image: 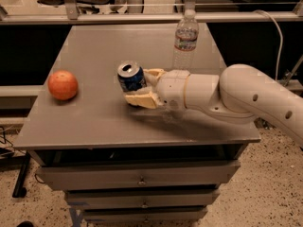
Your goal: Place pepsi can upright
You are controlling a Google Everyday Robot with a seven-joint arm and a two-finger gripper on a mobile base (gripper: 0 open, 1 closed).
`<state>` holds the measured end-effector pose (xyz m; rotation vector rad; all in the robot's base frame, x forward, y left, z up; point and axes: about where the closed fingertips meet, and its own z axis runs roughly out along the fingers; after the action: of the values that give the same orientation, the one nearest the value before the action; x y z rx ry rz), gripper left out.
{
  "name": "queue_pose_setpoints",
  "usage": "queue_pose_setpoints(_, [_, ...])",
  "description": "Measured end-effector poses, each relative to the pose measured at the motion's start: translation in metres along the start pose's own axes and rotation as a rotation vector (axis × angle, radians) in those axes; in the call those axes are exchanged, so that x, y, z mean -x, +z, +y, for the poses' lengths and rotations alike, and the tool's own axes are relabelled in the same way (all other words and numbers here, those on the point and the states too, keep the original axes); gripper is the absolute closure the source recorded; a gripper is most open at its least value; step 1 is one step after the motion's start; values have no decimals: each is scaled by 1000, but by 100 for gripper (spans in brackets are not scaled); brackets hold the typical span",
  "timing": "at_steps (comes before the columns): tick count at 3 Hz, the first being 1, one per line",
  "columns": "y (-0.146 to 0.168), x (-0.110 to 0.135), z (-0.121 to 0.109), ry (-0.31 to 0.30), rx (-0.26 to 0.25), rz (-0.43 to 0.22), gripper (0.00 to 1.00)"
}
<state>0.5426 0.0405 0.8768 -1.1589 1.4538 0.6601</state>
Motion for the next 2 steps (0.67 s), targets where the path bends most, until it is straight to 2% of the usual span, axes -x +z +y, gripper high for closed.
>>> queue_pose_setpoints(1, [-6,-2,3,-2,-28,-10,0])
queue_pose_setpoints(2, [-20,-4,9,-3,-80,-26,0])
